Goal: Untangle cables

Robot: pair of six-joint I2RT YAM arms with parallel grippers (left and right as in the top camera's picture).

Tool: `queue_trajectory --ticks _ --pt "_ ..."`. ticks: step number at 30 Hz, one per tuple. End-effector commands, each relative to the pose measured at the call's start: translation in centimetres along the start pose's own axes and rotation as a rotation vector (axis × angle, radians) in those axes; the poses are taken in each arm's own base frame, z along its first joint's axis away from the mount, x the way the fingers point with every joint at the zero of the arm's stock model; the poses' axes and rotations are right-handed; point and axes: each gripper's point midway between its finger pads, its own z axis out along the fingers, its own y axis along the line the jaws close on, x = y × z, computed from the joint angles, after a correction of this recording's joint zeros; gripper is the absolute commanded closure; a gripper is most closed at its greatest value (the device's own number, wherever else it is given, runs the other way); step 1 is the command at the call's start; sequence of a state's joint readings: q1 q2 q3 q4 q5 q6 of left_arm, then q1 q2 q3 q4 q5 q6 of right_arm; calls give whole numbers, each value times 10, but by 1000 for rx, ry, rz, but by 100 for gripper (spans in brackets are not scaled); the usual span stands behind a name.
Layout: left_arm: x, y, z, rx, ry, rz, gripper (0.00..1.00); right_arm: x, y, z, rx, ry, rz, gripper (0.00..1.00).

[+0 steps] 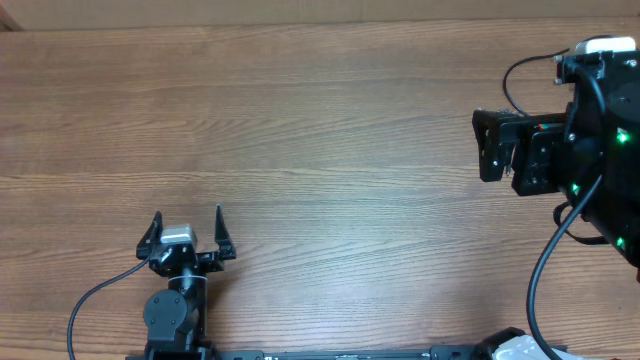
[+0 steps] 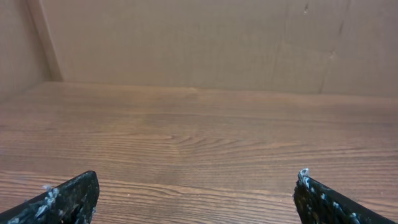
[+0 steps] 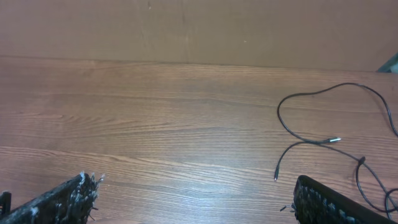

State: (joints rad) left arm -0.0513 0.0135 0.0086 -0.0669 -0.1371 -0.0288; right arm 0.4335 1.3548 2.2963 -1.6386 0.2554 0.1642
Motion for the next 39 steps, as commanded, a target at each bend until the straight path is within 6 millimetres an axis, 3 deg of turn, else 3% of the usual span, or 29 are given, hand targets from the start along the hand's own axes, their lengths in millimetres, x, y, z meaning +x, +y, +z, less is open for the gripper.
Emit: queue_trajectory --ticks 1,33,39 --pt "0 -3 0 20 -6 24 0 -3 -1 -3 5 -17 8 0" --pt "0 -3 0 21 -5 25 0 -3 -1 -3 5 -17 8 0" --pt "0 -3 0 21 -5 25 1 13 5 1 -26 57 -3 0"
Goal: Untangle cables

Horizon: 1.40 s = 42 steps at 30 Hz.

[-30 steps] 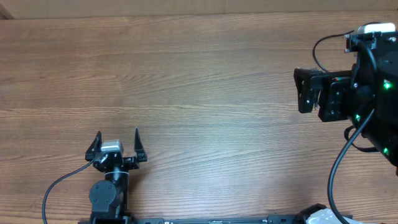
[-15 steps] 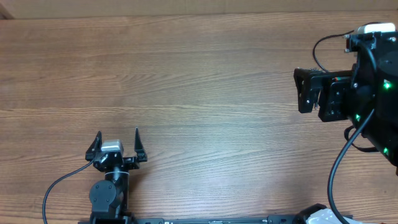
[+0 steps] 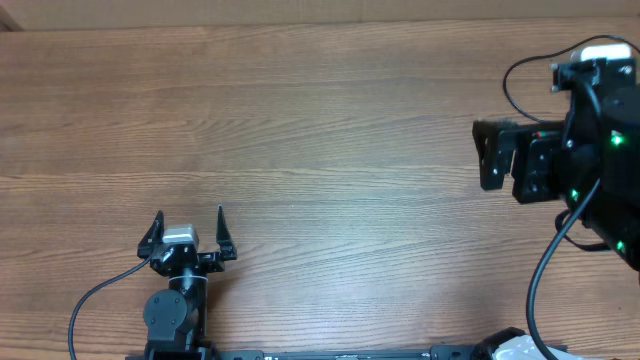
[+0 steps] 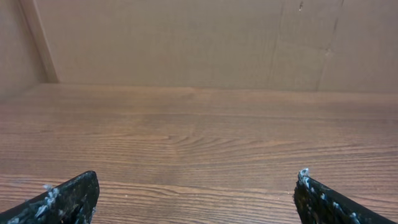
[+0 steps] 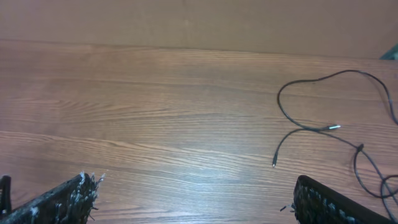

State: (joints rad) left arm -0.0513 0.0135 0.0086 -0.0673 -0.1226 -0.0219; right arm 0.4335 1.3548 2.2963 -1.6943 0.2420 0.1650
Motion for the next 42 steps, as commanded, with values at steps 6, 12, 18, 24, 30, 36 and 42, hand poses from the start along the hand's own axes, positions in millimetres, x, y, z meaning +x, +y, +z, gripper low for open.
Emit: queue_trajectory --ticks 6,12,18,24,30,36,42 --pt "0 -1 0 6 -6 18 0 -28 5 14 6 -115 11 0" --pt "0 -1 0 6 -6 18 0 -45 12 28 -12 -232 -41 0" --pt "0 -1 0 6 -6 18 0 -48 19 52 -37 -418 -73 0" --pt "0 -1 0 6 -6 18 0 -34 -7 81 8 -560 -4 0" --pt "0 -1 0 6 -6 18 0 7 -29 101 -19 -630 11 0" --pt "0 -1 0 6 -6 18 1 39 -45 96 12 -746 29 0" --pt "0 -1 0 6 -6 18 0 71 -50 96 21 -825 35 0"
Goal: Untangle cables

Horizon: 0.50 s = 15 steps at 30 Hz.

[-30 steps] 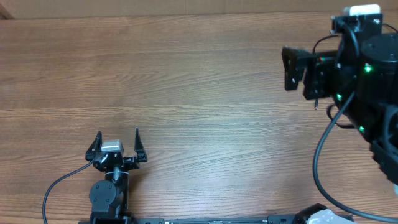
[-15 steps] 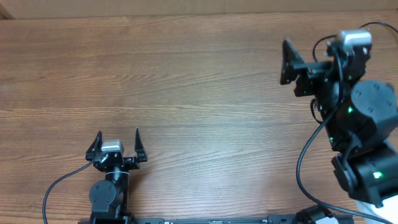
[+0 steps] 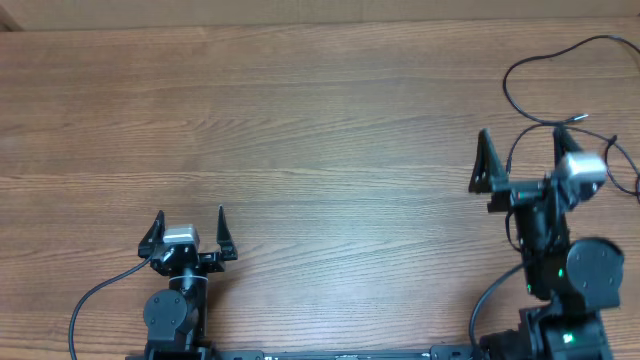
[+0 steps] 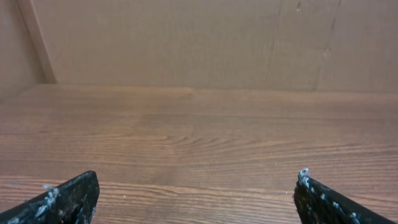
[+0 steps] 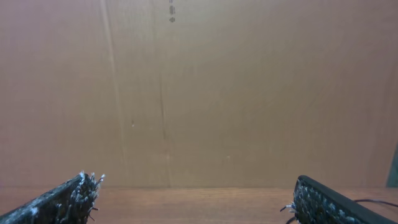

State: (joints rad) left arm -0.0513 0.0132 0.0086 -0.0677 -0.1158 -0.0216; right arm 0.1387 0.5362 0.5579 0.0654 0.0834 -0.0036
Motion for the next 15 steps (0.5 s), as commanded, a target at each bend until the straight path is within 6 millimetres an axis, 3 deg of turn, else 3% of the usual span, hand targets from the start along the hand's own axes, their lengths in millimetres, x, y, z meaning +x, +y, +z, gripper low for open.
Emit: queue_trajectory --ticks 1,9,15 --pt "0 1 0 -1 -6 17 0 21 -4 -12 4 -11 -7 0" --pt "0 1 0 -1 -6 17 0 49 -15 -34 7 -93 -18 0" --pt "0 1 0 -1 -6 17 0 64 -29 -35 40 -83 -35 0"
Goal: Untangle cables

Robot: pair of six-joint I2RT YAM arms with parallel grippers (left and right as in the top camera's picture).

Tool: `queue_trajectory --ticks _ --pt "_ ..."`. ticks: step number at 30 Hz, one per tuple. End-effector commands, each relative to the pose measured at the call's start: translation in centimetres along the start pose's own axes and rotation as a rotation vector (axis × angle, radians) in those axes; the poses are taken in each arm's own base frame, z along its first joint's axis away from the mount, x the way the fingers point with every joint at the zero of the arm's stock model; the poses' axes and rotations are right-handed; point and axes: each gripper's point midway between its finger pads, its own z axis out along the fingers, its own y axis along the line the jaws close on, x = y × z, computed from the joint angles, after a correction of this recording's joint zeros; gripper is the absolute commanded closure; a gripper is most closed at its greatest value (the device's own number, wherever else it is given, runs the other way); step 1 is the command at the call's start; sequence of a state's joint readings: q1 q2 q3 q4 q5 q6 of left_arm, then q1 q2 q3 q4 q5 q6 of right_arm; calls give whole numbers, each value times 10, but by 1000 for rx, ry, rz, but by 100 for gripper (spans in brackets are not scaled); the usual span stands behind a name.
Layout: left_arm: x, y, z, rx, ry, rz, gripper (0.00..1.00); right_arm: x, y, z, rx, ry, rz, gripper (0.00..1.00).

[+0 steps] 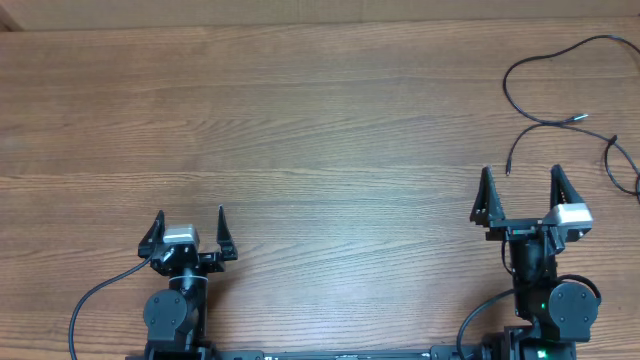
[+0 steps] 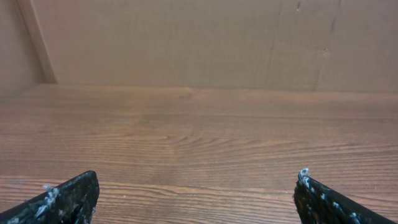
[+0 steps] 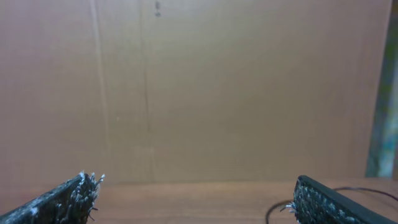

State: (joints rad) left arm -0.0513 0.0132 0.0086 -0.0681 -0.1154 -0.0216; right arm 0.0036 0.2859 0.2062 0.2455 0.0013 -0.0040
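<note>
A thin black cable (image 1: 545, 58) lies loose on the table's far right: one wide loop, a free end (image 1: 508, 170), a plug tip (image 1: 576, 118) and a kinked stretch (image 1: 618, 160) by the right edge. My right gripper (image 1: 520, 183) is open and empty just in front of that free end, fingers pointing toward the back. Its wrist view catches only a bit of cable (image 3: 274, 211) low beside the right finger (image 3: 323, 202). My left gripper (image 1: 189, 222) is open and empty at the front left, far from the cable, with bare wood between its fingers (image 2: 68, 199).
The wooden table (image 1: 300, 120) carries nothing else in view. A brown cardboard wall (image 2: 186, 37) closes off the back and fills most of the right wrist view. The cable runs off the overhead view's right edge.
My right arm has drawn back a little toward the table's front edge, still open. A bit of cable now shows low in its wrist view. The left arm and the cable lie as before.
At first my right arm was raised over the far right of the table, open, hiding part of the cable from above, with the cable in its wrist view. It stayed there, then stood low at the right front facing the wall. Now it sits nearer the front, the cable uncovered.
</note>
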Motion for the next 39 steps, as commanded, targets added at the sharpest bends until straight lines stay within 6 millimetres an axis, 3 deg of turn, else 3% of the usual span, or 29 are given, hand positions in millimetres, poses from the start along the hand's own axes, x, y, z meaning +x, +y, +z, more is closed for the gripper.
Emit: queue_trajectory --ticks 1,15,25,39 --pt "0 1 0 -1 -6 17 0 5 -5 -2 2 2 -15 0" --pt "0 1 0 -1 -6 17 0 24 -11 -25 20 -70 -27 0" --pt "0 1 0 -1 -6 17 0 31 -11 -27 21 -67 -27 0" --pt "0 1 0 -1 -6 17 0 89 -14 -30 26 171 -6 0"
